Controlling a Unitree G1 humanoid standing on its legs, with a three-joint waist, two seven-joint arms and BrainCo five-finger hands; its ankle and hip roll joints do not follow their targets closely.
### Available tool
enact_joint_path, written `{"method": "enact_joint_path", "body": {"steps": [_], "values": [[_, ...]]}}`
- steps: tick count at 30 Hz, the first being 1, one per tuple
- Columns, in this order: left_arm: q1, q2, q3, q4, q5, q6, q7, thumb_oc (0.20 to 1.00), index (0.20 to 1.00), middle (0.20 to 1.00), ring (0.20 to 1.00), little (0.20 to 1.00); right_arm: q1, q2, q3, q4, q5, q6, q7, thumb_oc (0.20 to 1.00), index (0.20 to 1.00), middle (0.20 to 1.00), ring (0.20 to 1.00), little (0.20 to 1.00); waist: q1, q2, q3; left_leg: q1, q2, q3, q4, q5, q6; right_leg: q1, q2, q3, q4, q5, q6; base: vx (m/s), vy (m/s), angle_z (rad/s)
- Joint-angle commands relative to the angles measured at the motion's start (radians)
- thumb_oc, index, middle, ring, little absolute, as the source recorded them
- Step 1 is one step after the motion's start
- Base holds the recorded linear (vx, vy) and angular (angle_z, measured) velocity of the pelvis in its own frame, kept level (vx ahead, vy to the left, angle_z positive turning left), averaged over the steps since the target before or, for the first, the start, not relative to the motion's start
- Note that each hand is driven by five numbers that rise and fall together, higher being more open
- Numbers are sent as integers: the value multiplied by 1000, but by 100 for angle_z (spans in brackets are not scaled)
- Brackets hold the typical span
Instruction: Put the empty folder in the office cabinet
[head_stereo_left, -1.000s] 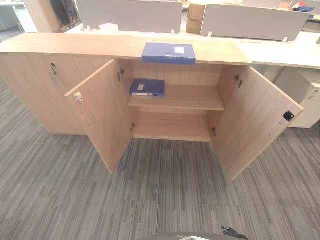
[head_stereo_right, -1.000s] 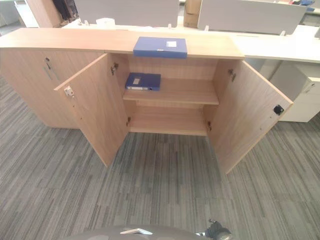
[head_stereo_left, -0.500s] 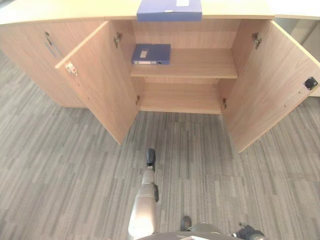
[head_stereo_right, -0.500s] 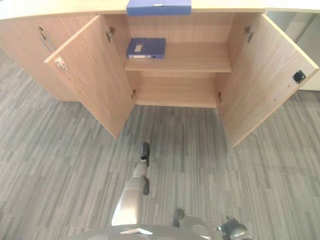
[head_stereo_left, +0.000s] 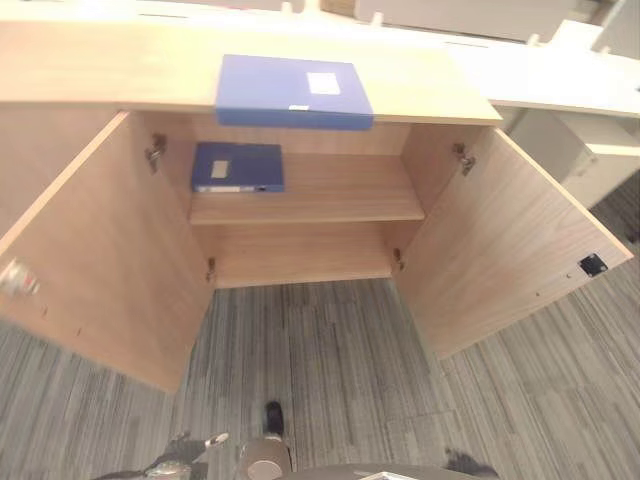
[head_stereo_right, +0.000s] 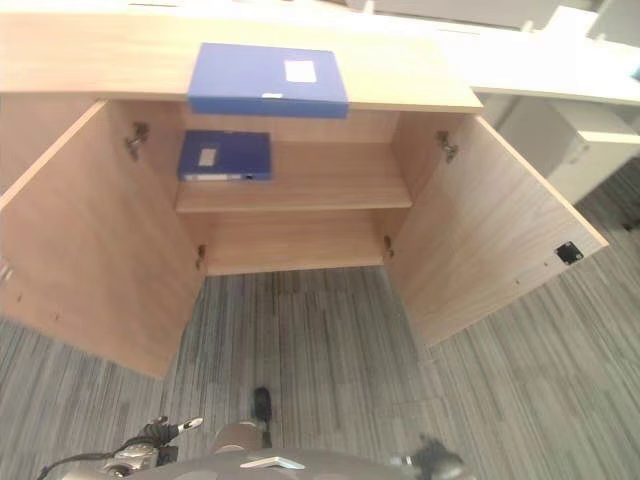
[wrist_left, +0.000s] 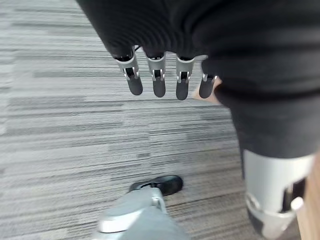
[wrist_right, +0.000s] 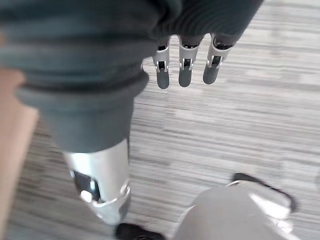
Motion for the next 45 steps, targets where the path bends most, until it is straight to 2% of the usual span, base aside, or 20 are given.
{"method": "enact_joint_path", "body": {"steps": [1, 2, 3, 4, 5, 6, 7, 9, 10, 11, 12, 13, 15, 16, 18, 22, 32, 39, 42, 45], "values": [[35, 27, -29, -4, -10, 0, 42, 1000, 1000, 1000, 1000, 1000, -27, -64, 2, -67, 33, -11, -34, 1000, 1000, 1000, 1000, 1000, 9, 54, 40, -91, 52, -66, 18, 18, -70, 26, -55, -44, -105, 145, -17, 146, 209, 11], [35, 27, -29, -4, -10, 0, 42, 1000, 1000, 1000, 1000, 1000, -27, -64, 2, -67, 33, -11, -34, 1000, 1000, 1000, 1000, 1000, 9, 54, 40, -91, 52, -66, 18, 18, -70, 26, -55, -44, -105, 145, -17, 369, 358, -9], [-10, 112, -13, -8, -32, 0, 17, 1000, 1000, 1000, 1000, 1000, -34, -78, 39, -117, 2, -10, -30, 1000, 1000, 1000, 1000, 1000, -35, 74, 44, -10, 38, -52, -3, -15, -67, -32, -63, -95, -131, 91, -27, 222, 149, -20], [-10, 112, -13, -8, -32, 0, 17, 1000, 1000, 1000, 1000, 1000, -34, -78, 39, -117, 2, -10, -30, 1000, 1000, 1000, 1000, 1000, -35, 74, 44, -10, 38, -52, -3, -15, -67, -32, -63, -95, -131, 91, -27, 422, 183, -27], [-11, 117, -14, -21, -13, 3, 15, 1000, 1000, 1000, 1000, 1000, -38, -83, 72, -161, -46, -14, -35, 1000, 1000, 1000, 1000, 1000, -58, 81, 46, 49, 37, -44, -17, -44, -77, -48, -65, -150, -238, 0, -34, 200, 35, -7], [-11, 117, -14, -21, -13, 3, 15, 1000, 1000, 1000, 1000, 1000, -38, -83, 72, -161, -46, -14, -35, 1000, 1000, 1000, 1000, 1000, -58, 81, 46, 49, 37, -44, -17, -44, -77, -48, -65, -150, -238, 0, -34, 329, 8, -13], [39, 130, -2, -32, 29, -13, 22, 1000, 1000, 1000, 1000, 1000, -38, -102, 61, -203, -61, -19, -44, 1000, 1000, 1000, 1000, 1000, -63, 82, 54, 76, 36, -53, -23, -58, -85, -72, -72, -179, -351, -22, -27, 129, -27, -5], [39, 130, -2, -32, 29, -13, 22, 1000, 1000, 1000, 1000, 1000, -38, -102, 61, -203, -61, -19, -44, 1000, 1000, 1000, 1000, 1000, -63, 82, 54, 76, 36, -53, -23, -58, -85, -72, -72, -179, -351, -22, -27, 126, -45, -1], [63, 113, -9, -62, 32, -34, 30, 1000, 1000, 1000, 1000, 1000, -21, -117, 37, -227, -60, -23, -55, 1000, 1000, 1000, 1000, 1000, -84, 83, 64, 122, 38, -62, -41, -69, -99, -88, -82, -181, -436, 3, -12, 123, -63, 3], [63, 113, -9, -62, 32, -34, 30, 1000, 1000, 1000, 1000, 1000, -21, -117, 37, -227, -60, -23, -55, 1000, 1000, 1000, 1000, 1000, -84, 83, 64, 122, 38, -62, -41, -69, -99, -88, -82, -181, -436, 3, -12, 284, -207, 44], [66, 83, -33, -103, 23, -45, 37, 1000, 1000, 1000, 1000, 1000, 3, -129, 7, -227, -57, -21, -64, 1000, 1000, 1000, 1000, 1000, -105, 77, 72, 161, 53, -74, -38, -87, -120, -111, -105, -175, -477, 57, 8, 248, -263, 62], [63, 72, -48, -123, 17, -54, 42, 1000, 1000, 1000, 1000, 1000, 4, -136, 4, -206, -67, -18, -62, 1000, 1000, 1000, 1000, 1000, -111, 74, 70, 178, 56, -92, -31, -99, -130, -92, -104, -164, -510, 60, 13, 248, -263, 62], [67, 67, -48, -128, 18, -57, 44, 1000, 1000, 1000, 1000, 1000, 5, -135, 11, -191, -79, -18, -61, 1000, 1000, 1000, 1000, 1000, -105, 70, 59, 188, 60, -94, -34, -102, -137, -71, -99, -171, -537, 53, 11, 126, -188, 94], [76, 52, -48, -133, 17, -58, 49, 1000, 1000, 1000, 1000, 1000, 1, -145, 27, -177, -99, -21, -60, 1000, 1000, 1000, 1000, 1000, -95, 76, 37, 194, 87, -107, -40, -83, -161, -24, -70, -185, -576, 41, 1, 148, -247, 127], [80, 35, -50, -132, 18, -59, 54, 1000, 1000, 1000, 1000, 1000, 4, -153, 29, -169, -104, -25, -62, 1000, 1000, 1000, 1000, 1000, -90, 85, 23, 204, 107, -119, -57, -68, -176, 7, -45, -199, -596, 26, -10, 104, -195, 47], [78, 8, -74, -142, 52, -65, 83, 1000, 1000, 1000, 1000, 1000, 4, -156, 21, -131, -96, -29, -76, 1000, 1000, 1000, 1000, 1000, -86, 101, 13, 206, 135, -141, -72, -45, -193, 37, -12, -221, -609, -5, -31, 42, -113, 5], [91, -9, -113, -172, 135, -70, 130, 1000, 1000, 1000, 1000, 1000, -5, -153, 61, -105, -143, -34, -88, 1000, 1000, 1000, 1000, 1000, -78, 134, 1, 233, 157, -154, -103, -17, -213, 88, 17, -246, -619, -49, -53, 23, -45, -13], [159, 27, -83, -339, 207, -74, 179, 1000, 1000, 1000, 1000, 1000, 2, -158, 47, -118, -165, -33, -103, 1000, 1000, 1000, 1000, 1000, -63, 142, -1, 231, 157, -165, -112, -10, -217, 101, 17, -264, -622, -57, -53, -18, 5, 13], [269, 95, -18, -547, 305, -77, 210, 1000, 1000, 1000, 1000, 1000, 19, -173, 28, -138, -192, -31, -96, 1000, 1000, 1000, 1000, 1000, -43, 144, -5, 230, 156, -172, -118, -15, -217, 109, 10, -281, -622, -58, -45, -23, 18, 14], [331, 118, 38, -631, 356, -81, 236, 1000, 1000, 1000, 1000, 1000, 29, -177, 18, -145, -203, -29, -88, 1000, 1000, 1000, 1000, 1000, -31, 142, -10, 234, 155, -174, -119, -21, -216, 115, 6, -287, -622, -59, -42, -4, 10, 6]]}}
